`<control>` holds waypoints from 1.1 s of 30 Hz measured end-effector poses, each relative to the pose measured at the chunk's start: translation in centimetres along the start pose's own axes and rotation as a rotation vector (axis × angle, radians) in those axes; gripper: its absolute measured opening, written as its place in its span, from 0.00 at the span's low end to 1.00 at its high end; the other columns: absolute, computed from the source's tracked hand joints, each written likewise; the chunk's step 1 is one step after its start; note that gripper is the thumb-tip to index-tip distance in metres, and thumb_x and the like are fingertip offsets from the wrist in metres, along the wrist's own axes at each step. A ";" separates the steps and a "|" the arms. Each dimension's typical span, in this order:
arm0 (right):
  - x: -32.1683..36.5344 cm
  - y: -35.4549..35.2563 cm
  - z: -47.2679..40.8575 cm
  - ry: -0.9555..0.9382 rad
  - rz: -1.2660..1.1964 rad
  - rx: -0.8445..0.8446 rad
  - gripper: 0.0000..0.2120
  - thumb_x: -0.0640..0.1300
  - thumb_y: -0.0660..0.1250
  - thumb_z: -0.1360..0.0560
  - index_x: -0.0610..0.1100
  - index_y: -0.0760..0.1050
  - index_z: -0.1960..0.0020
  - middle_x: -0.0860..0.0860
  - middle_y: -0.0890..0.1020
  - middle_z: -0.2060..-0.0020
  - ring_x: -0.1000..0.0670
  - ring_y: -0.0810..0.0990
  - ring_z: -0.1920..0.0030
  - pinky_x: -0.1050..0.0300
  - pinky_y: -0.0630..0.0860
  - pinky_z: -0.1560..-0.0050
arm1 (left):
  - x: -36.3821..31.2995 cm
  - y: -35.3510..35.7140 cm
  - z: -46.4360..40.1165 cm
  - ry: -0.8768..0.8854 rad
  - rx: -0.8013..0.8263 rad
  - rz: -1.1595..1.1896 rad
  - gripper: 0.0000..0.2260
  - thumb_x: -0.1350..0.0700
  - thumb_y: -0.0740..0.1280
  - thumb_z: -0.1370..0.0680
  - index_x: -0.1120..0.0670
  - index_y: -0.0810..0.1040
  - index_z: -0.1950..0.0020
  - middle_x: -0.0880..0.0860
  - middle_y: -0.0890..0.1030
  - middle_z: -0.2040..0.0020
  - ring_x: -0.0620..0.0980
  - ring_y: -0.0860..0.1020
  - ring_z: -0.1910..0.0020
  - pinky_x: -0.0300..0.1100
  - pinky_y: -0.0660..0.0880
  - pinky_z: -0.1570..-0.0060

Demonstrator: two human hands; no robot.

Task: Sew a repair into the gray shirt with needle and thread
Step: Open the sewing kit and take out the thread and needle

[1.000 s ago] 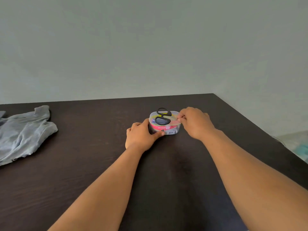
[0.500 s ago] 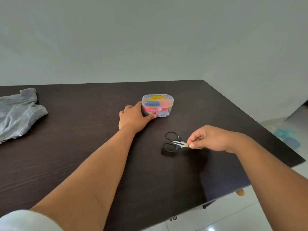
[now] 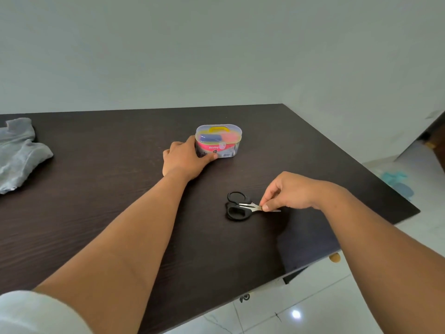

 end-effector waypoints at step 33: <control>13.1 -6.8 -7.3 -0.238 0.599 -0.726 0.26 0.59 0.72 0.28 0.50 0.74 0.35 0.52 0.81 0.41 0.49 0.80 0.43 0.53 0.75 0.44 | 0.2 0.2 -0.1 -0.021 0.002 -0.003 0.27 0.29 0.67 0.28 0.40 0.71 0.34 0.45 0.80 0.37 0.49 0.67 0.27 0.52 0.62 0.27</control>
Point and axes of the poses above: each hand's wrist, its own z-axis away from the middle knuckle, its own y-axis out of the palm, x = y × z, the point moved 10 cm from there along -z, towards the middle knuckle
